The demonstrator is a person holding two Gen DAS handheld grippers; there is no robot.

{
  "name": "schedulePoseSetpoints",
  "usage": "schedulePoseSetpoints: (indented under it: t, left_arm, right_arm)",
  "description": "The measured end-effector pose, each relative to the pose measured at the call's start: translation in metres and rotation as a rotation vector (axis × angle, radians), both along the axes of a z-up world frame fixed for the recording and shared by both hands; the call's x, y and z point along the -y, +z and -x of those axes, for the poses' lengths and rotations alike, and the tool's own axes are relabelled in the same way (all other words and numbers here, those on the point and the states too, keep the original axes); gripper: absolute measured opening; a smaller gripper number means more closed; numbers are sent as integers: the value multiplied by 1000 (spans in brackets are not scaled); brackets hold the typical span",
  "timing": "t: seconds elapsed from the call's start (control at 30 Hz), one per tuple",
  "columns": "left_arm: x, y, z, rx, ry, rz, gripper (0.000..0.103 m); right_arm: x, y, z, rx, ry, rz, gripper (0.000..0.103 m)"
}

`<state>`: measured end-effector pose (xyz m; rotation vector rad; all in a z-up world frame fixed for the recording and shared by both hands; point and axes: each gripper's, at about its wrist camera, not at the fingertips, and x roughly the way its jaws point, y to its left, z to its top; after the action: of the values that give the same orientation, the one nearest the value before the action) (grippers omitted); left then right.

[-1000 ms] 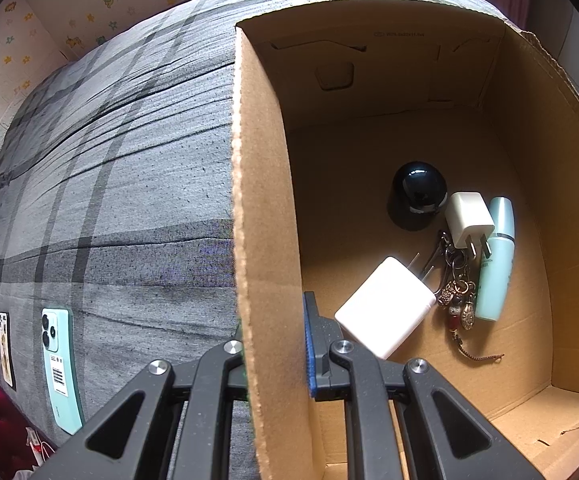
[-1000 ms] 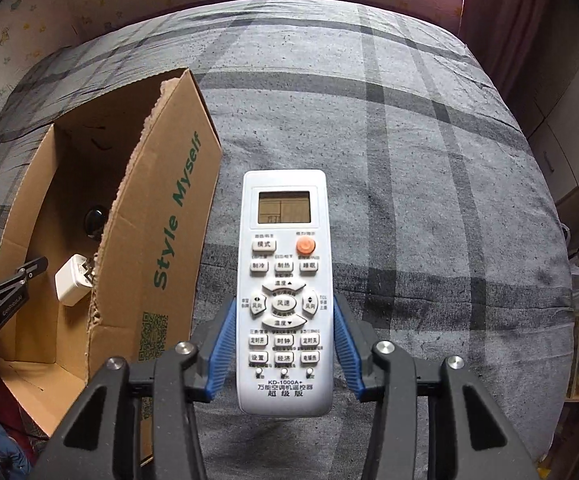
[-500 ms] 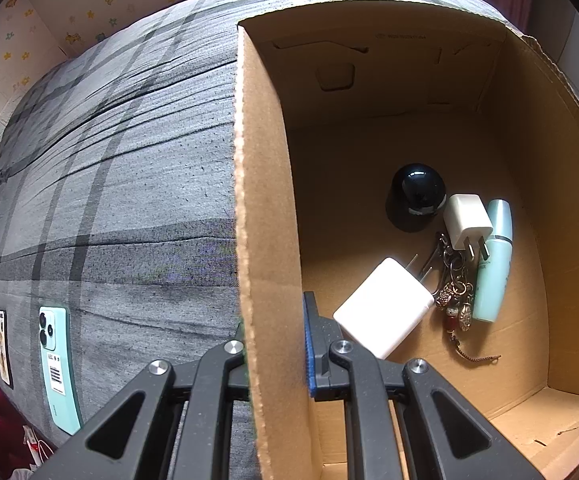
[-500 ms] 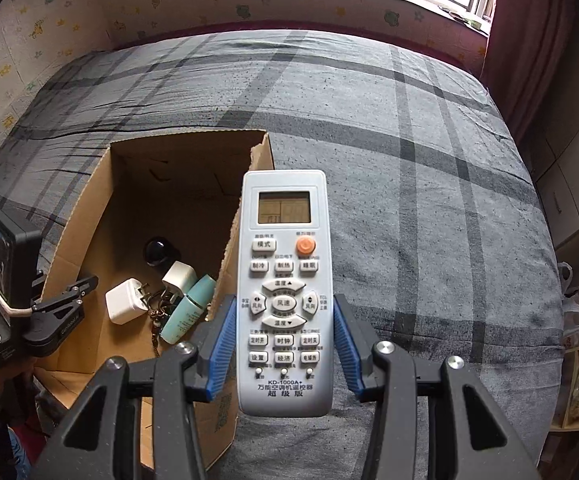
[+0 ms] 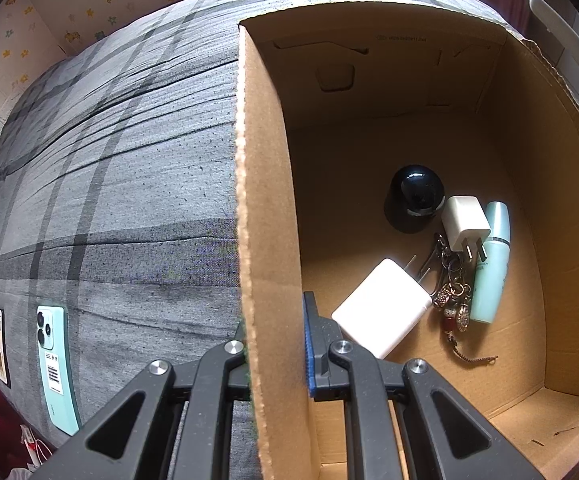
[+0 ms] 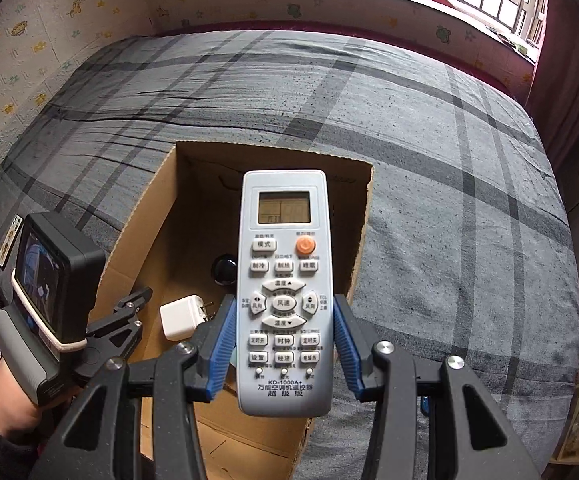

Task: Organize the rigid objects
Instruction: 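Lift the white remote with the right gripper and carry it into the box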

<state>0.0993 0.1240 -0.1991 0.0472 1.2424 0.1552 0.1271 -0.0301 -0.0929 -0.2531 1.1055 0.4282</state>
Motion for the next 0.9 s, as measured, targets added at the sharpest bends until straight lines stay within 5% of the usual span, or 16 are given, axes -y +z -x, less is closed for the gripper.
schedulePoseSetpoints:
  t: [0.9]
  left_arm:
    - [1,0,-1,-4,-2,-3,13]
  right_arm:
    - [-63,-89,-11,-150,58,49,49]
